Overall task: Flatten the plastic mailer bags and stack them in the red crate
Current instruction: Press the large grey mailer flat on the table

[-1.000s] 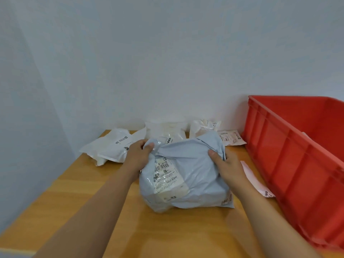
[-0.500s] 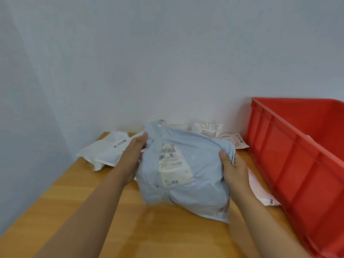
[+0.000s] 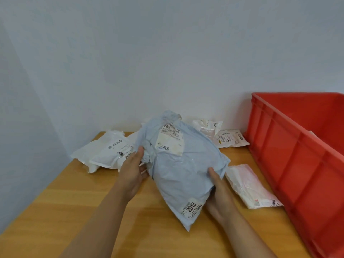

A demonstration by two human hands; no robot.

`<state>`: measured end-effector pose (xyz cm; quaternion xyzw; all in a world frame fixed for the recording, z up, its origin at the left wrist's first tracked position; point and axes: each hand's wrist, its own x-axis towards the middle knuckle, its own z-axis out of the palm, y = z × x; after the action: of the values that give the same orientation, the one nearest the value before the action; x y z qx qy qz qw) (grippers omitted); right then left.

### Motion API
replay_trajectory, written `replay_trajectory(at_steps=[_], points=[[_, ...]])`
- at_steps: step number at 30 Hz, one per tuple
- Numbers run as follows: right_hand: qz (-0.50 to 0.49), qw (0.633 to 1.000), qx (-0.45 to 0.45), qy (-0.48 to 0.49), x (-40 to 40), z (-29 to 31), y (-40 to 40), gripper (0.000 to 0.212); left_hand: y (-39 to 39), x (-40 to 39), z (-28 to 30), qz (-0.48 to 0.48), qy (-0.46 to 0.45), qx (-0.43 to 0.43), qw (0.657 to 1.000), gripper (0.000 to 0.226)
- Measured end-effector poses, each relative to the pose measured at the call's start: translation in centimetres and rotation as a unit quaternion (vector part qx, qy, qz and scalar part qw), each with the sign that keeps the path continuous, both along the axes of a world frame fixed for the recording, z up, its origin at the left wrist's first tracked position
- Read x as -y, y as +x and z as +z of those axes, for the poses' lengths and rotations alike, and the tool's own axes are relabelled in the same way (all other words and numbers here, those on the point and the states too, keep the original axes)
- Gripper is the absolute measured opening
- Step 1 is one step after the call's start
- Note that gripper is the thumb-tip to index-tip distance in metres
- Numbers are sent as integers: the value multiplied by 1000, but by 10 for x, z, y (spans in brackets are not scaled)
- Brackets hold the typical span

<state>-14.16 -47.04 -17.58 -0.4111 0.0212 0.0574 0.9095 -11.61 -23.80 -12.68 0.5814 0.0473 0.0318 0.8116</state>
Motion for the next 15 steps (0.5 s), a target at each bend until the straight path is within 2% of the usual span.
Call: replay_trajectory(at_steps=[2,4,9,13,15], points=[[43,999,14,-17,-3,-4,-6,71,-2,7,-3,24,7,-4,1000,36],[47,998,26,-42,-5,-6,-8,62,-3,11,-8,78,40,-16,996,29],[-43,993,23,-106,1,-11,-1,47,1,-3,-24,182,175,-16,967,45],[-132,974,14,-181,4,-16,4,38,-2,-7,-25,212,346,41,913,52],[-152,970,12,-190,4,-16,6,40,-3,-7,-23,214,342,33,914,51]])
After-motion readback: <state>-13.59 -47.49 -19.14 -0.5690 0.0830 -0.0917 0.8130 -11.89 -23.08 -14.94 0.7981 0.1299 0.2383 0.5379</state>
